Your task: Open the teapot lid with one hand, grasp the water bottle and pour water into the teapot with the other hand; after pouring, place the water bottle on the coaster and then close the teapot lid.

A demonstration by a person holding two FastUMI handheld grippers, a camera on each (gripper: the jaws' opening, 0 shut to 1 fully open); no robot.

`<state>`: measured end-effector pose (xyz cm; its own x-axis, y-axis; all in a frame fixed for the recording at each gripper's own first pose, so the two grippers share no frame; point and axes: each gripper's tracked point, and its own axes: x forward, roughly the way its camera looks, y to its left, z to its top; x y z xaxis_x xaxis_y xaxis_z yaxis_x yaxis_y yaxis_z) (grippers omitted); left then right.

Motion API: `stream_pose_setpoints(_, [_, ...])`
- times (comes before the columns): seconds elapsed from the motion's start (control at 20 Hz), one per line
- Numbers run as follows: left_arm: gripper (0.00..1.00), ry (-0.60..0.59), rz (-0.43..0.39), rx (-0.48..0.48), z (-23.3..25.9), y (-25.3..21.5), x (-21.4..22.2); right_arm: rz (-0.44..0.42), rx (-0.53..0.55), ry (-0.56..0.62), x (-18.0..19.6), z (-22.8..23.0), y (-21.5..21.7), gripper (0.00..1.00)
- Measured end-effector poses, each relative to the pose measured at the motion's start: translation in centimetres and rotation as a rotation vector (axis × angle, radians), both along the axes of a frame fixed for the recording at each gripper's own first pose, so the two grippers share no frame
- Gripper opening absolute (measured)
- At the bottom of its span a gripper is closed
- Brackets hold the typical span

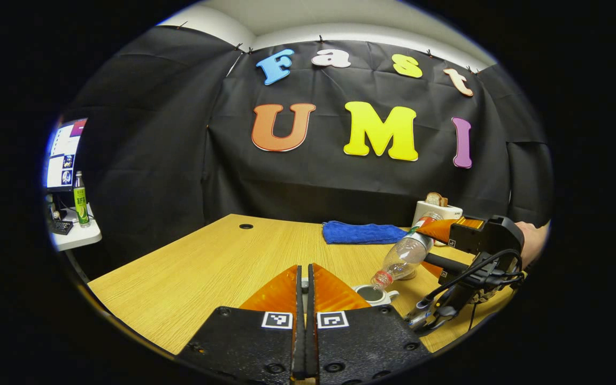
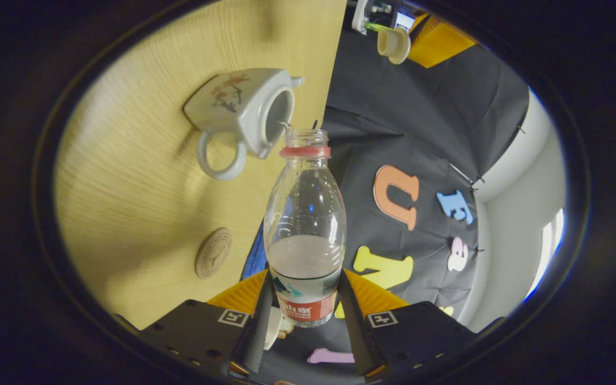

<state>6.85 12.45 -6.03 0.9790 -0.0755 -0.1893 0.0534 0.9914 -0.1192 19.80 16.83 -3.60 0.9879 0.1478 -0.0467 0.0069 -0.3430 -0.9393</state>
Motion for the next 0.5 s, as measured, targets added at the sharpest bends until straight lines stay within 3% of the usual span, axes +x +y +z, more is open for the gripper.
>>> stream_pose_setpoints(0.5, [0.03,-0.007,0.002,-0.006,0.29,0.13,-0.05,0.026,-0.073,-0.052,0.45,1.02,0.29,0.65])
